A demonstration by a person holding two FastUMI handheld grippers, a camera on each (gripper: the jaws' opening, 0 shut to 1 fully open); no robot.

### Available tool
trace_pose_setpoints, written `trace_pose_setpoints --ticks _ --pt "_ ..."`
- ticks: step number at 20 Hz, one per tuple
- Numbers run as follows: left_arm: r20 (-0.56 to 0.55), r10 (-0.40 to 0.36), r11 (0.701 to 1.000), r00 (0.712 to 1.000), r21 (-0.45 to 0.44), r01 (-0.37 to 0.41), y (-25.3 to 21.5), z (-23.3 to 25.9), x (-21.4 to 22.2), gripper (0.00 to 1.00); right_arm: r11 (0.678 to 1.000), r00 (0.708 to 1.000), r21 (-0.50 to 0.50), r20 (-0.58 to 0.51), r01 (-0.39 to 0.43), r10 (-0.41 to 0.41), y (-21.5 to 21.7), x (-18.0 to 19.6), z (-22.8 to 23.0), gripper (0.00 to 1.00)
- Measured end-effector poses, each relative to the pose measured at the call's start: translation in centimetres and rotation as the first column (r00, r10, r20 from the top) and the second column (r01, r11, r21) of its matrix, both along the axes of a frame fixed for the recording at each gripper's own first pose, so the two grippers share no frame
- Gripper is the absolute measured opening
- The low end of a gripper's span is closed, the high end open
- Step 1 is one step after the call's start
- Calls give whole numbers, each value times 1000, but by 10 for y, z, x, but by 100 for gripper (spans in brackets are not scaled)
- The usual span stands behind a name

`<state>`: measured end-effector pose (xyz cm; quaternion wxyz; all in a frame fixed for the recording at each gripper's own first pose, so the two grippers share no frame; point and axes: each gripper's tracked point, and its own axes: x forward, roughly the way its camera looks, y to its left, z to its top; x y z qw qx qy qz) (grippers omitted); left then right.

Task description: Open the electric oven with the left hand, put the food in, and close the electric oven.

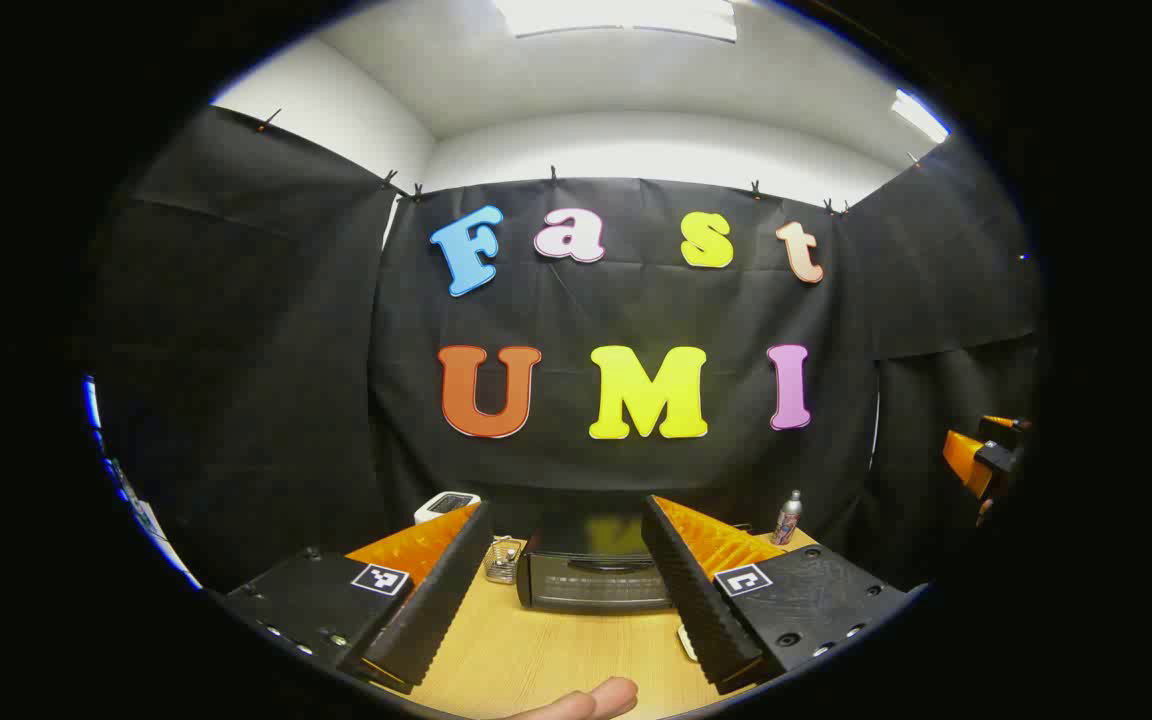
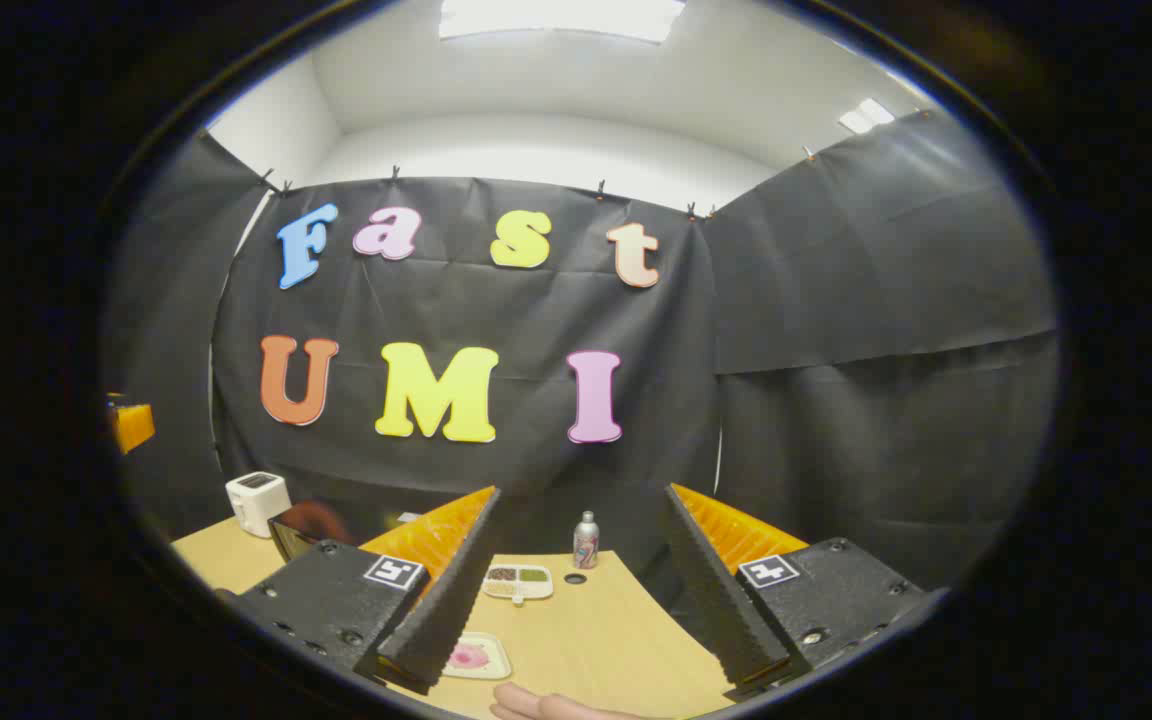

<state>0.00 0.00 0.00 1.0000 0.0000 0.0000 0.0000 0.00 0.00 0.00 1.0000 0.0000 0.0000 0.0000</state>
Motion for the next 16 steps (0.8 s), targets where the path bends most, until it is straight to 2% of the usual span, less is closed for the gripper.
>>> trace_pose_setpoints --ticks 1,9,16 --pt "4 0 1000 1000 2 0 -1 2 0 95 1000 1000 4 2 0 0 -3 0 3 96" --pt "12 -16 1000 1000 1 16 -7 0 6 95 1000 1000 12 -13 -15 15 -5 -1 1 96" --pt "18 -23 998 1000 56 22 -9 -11 13 95 999 1000 21 -9 -26 26 -6 -4 -12 96"
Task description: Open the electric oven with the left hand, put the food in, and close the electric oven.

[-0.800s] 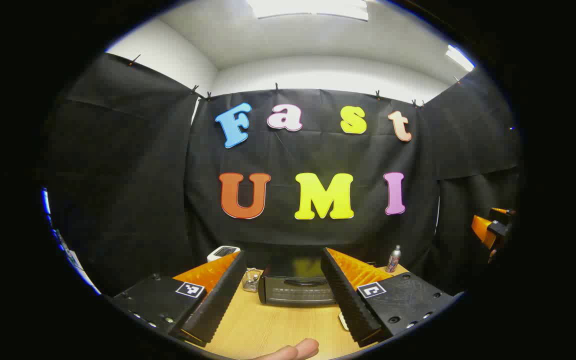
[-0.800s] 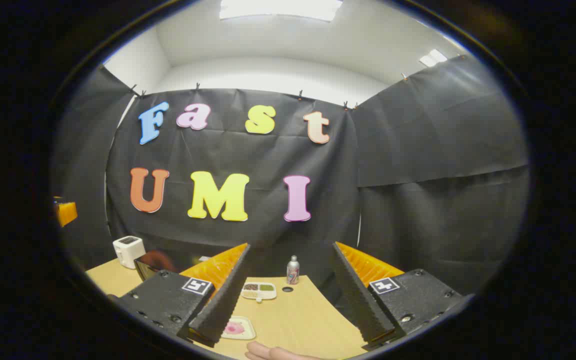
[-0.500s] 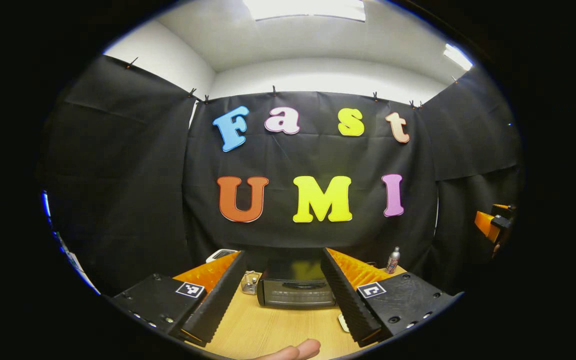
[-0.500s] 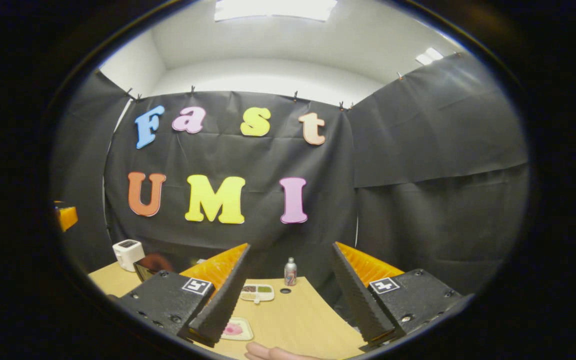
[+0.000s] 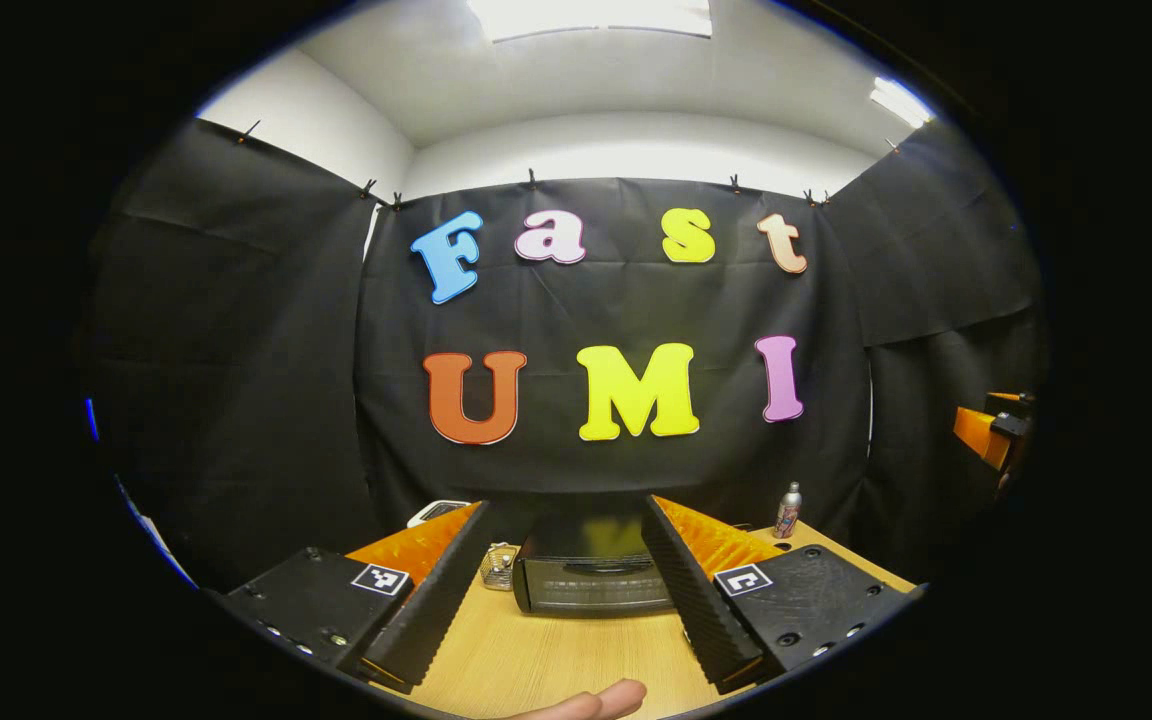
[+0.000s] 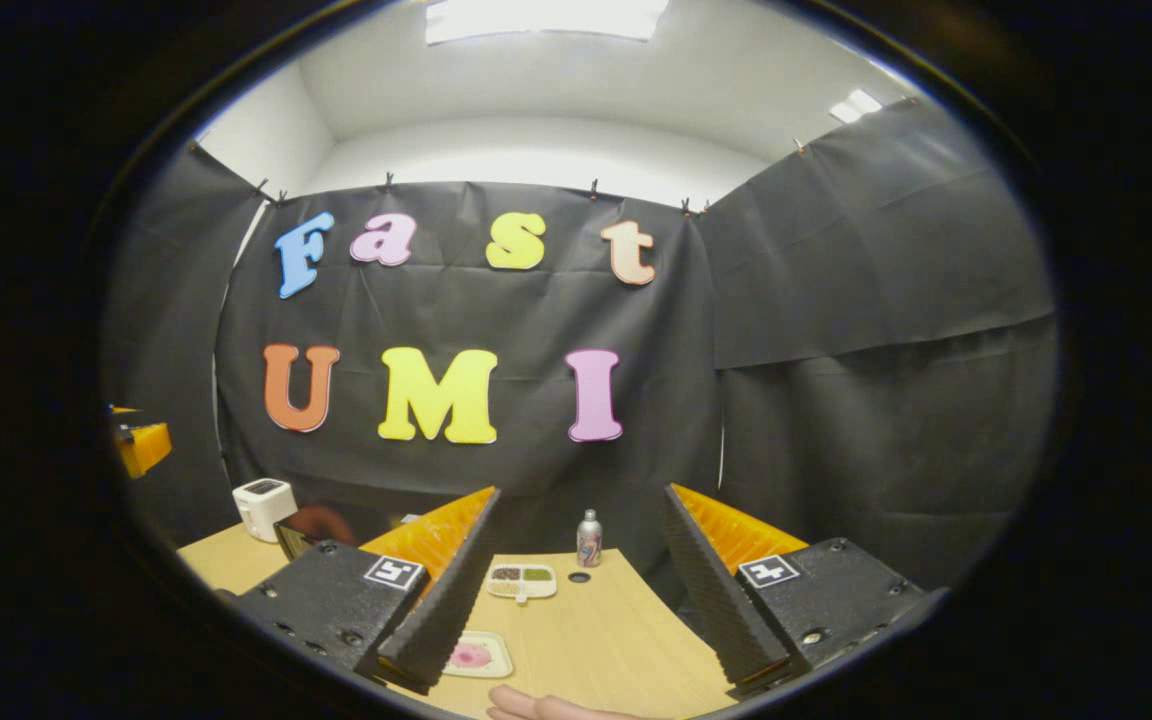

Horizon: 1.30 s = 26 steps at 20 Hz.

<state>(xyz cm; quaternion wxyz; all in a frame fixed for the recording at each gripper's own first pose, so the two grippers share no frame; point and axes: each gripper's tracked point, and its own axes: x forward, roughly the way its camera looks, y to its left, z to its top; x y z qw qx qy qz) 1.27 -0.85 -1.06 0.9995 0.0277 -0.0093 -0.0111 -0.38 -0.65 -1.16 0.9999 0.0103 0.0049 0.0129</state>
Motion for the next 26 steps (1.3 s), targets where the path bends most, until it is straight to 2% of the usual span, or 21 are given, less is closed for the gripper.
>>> trace_pose_setpoints --ticks 8,15,19,23,26 --pt "-14 -44 999 999 19 44 -21 -14 19 95 1000 1000 23 3 -3 3 -10 2 -11 96" --pt "-123 -72 997 990 -8 72 -32 -60 80 96 1000 1000 19 10 -8 8 -15 5 -21 96" --pt "-179 -174 985 968 -25 172 -56 -93 124 97 1000 1000 24 23 -12 12 -16 10 -23 96" --pt "-244 -148 988 958 6 155 -52 -129 170 96 999 999 23 24 -28 27 -8 13 -32 96" --pt "-342 -118 992 932 8 128 -50 -169 194 96 999 999 16 25 -40 39 -4 14 -36 96"
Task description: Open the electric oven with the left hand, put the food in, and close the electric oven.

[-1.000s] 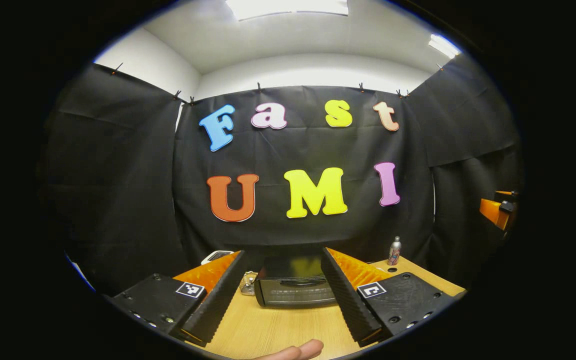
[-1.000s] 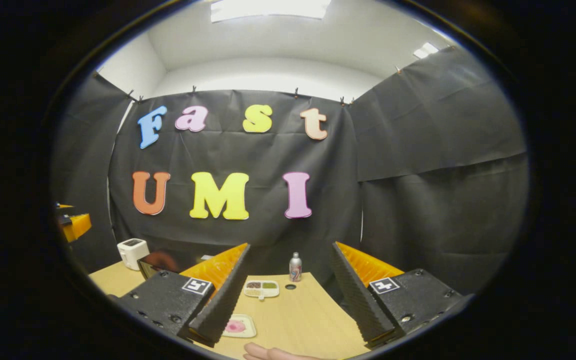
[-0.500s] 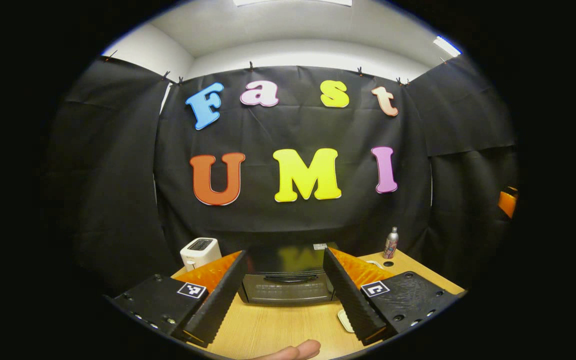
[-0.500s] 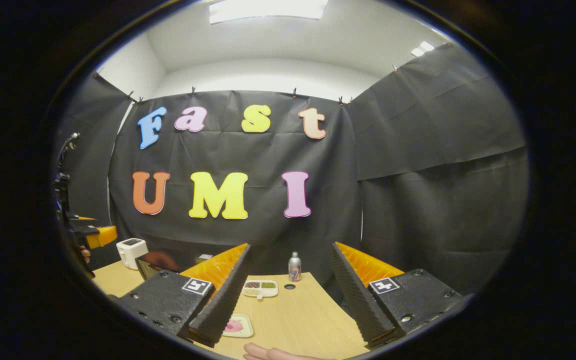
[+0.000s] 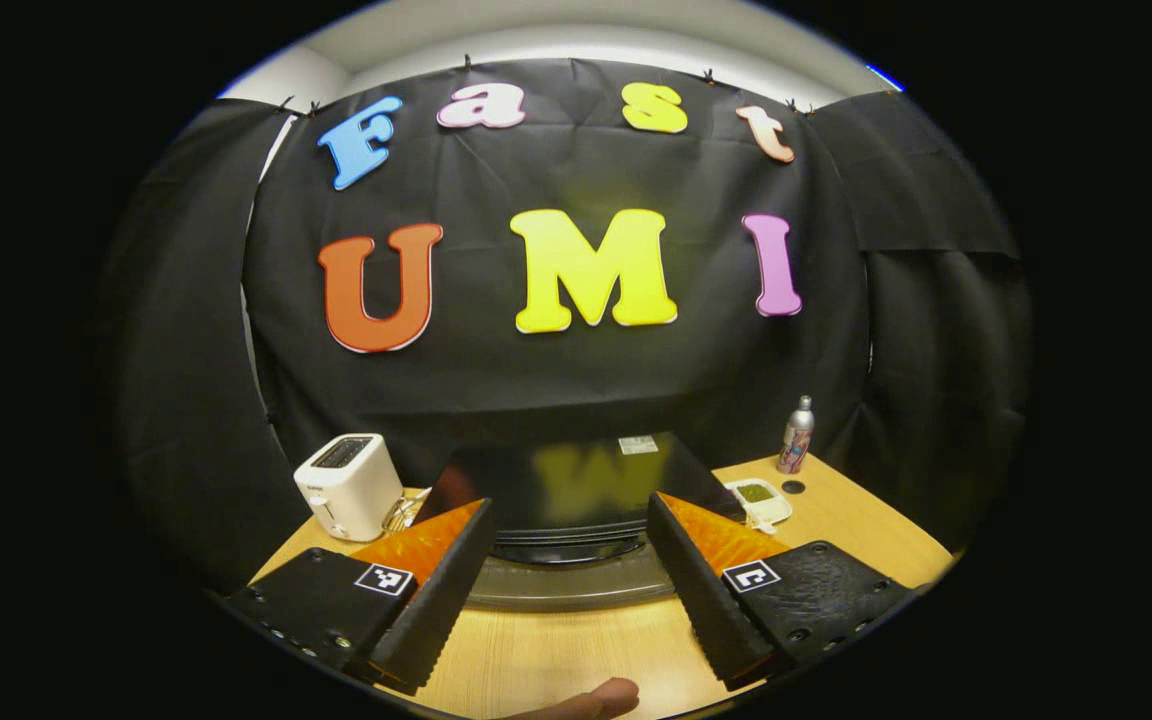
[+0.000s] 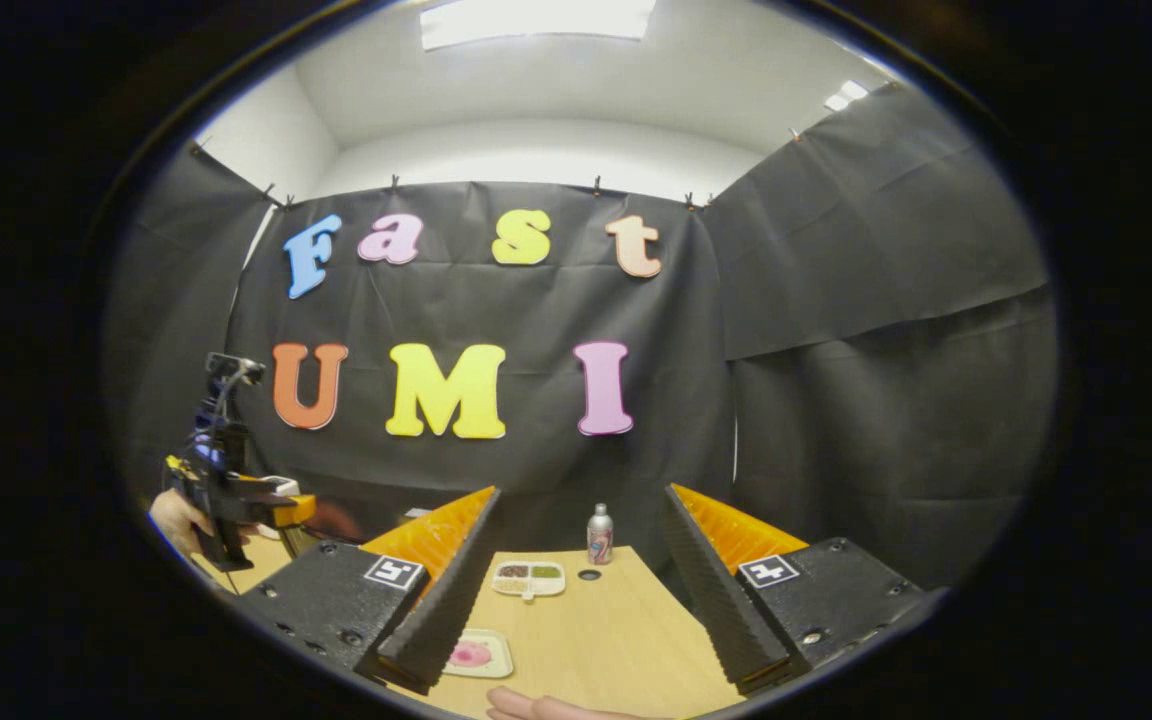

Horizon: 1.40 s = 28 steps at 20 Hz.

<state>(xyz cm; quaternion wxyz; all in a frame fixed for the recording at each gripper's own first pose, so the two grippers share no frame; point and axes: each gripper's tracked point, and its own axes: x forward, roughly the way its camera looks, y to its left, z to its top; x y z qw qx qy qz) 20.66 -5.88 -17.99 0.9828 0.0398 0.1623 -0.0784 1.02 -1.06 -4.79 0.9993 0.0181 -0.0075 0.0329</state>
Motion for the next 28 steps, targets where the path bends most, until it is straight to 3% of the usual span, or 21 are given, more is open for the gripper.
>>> trace_pose_setpoints --ticks 7,11,12,13,16,17,18,28 --pt "-143 6 999 990 -50 -13 0 -57 35 97 1000 1000 -11 11 -8 8 -1 3 -6 96" --pt "-161 40 997 986 -52 -49 4 -73 49 96 1000 1000 -18 -10 -20 19 0 8 -19 96" --pt "-151 51 998 987 -28 -56 6 -74 55 90 1000 1000 -19 -18 -25 25 1 9 -22 96" --pt "-158 64 998 985 -10 -66 8 -78 54 96 999 999 -20 -25 -31 30 1 9 -26 96" --pt "-146 55 998 988 -29 -60 5 -77 57 95 999 998 -6 -31 -48 48 0 11 -30 96" --pt "-149 75 996 986 -26 -80 8 -76 58 84 999 998 -3 -35 -44 44 -2 12 -31 96" --pt "-146 74 997 986 -24 -79 6 -75 56 95 999 998 -4 -37 -42 42 -2 12 -32 96" --pt "-104 15 999 995 -45 -20 8 -79 40 94 1000 1000 -3 -15 -19 19 -11 -7 -23 96"
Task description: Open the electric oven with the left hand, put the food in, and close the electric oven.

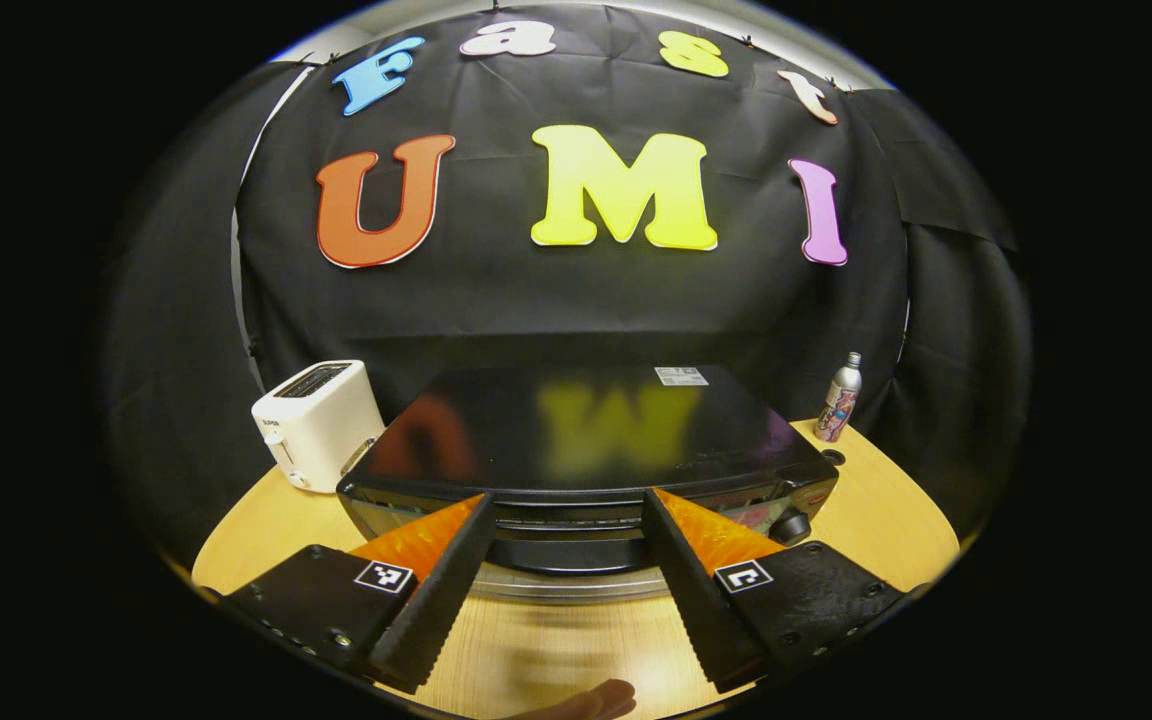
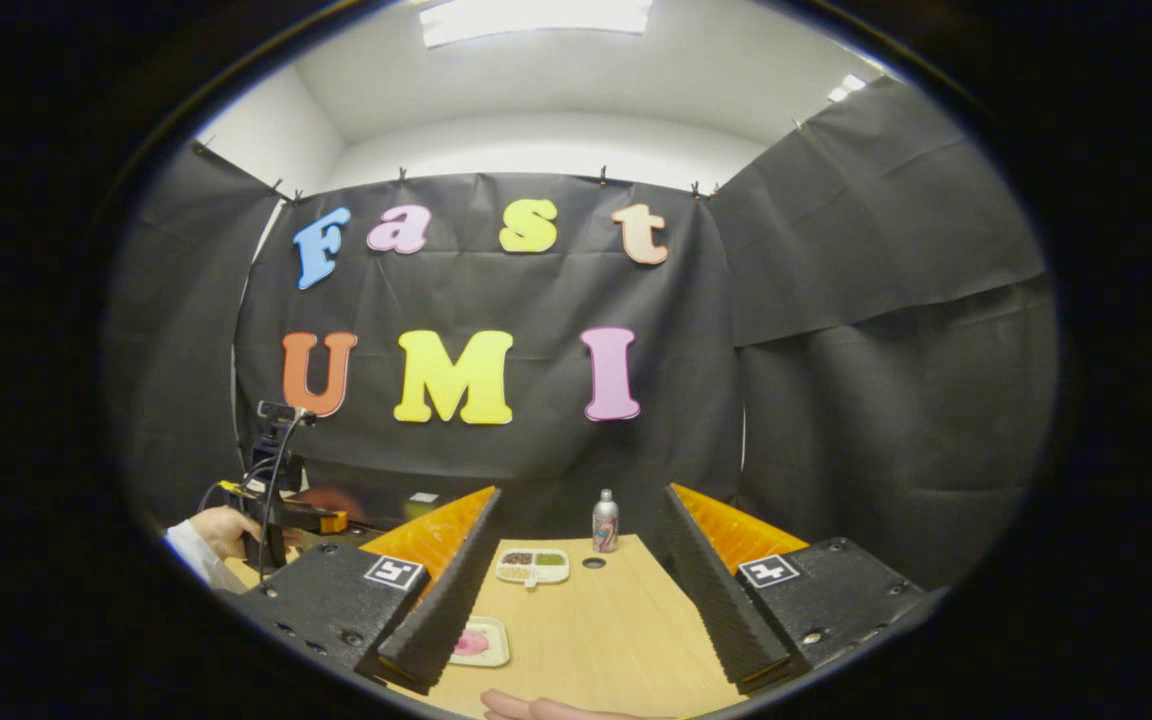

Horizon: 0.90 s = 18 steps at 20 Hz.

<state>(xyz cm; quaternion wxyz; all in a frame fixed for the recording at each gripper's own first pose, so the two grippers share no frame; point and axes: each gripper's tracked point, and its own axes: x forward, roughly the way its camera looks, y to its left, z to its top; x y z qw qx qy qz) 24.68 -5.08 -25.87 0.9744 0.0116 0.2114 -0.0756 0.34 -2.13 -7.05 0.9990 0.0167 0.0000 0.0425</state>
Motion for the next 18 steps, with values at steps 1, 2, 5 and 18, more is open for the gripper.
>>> trace_pose_setpoints --ticks 1,2,5,18 --pt "-9 -8 1000 1000 12 9 0 -1 -5 94 1000 1000 -3 5 6 -6 -1 -2 1 96" --pt "2 -10 1000 1000 15 10 2 0 -14 94 1000 1000 -2 8 7 -7 -1 -4 3 96" --pt "-10 -4 1000 1000 9 4 3 -5 -28 94 1000 1000 3 9 -5 5 2 -13 6 96" --pt "-61 -8 1000 998 26 9 11 -45 -104 94 1000 999 -2 35 1 -1 -3 -36 17 96"
